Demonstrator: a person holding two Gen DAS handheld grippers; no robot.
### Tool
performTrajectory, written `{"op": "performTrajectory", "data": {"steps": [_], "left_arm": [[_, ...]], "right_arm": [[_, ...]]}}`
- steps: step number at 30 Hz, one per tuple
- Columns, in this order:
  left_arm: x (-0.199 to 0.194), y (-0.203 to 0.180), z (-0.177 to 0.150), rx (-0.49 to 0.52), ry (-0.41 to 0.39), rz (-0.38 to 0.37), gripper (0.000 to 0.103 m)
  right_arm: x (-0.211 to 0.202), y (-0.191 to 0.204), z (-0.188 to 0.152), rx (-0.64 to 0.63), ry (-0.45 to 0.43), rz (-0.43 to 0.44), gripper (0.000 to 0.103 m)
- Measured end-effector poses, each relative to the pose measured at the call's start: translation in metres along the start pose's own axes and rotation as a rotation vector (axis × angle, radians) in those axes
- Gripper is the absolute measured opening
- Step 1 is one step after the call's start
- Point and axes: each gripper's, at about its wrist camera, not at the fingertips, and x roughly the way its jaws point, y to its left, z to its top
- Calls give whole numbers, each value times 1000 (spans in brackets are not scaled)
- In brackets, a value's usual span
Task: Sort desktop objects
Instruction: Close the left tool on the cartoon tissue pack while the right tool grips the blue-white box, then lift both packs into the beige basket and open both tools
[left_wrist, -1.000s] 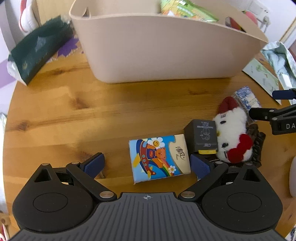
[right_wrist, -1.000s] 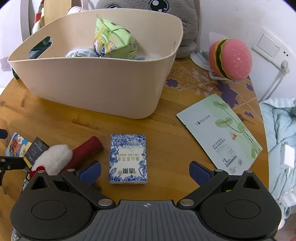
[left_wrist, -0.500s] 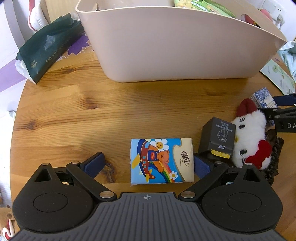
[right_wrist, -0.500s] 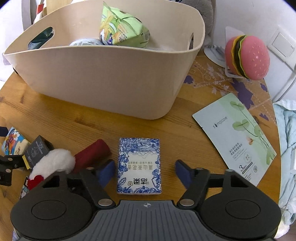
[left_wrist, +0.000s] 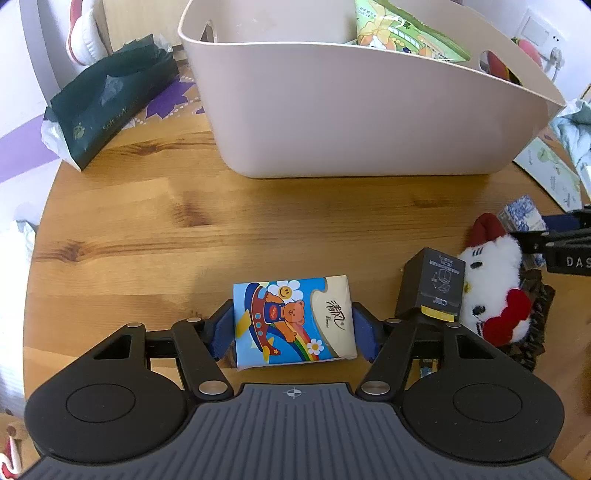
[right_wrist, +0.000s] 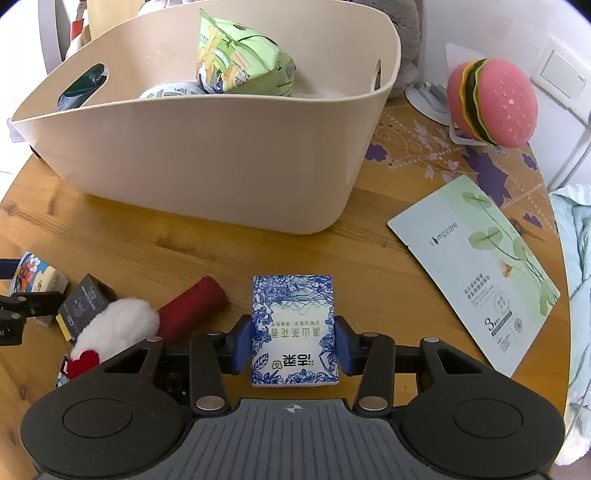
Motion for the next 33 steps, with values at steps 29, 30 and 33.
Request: {"op": "performTrajectory", "data": {"steps": [29,30,33], "left_arm": [[-97,25,10,54,-163,-33,65],[-101,24,13,61,-176,-32,65],[-113,18,21,90,-215,-21,65]], "right_arm": [[-126,17,-10,-60,-233,43,43],[-131,16,-8,-58,-245,46,43],[-146,14,-3,-60,-285,48,43]]}}
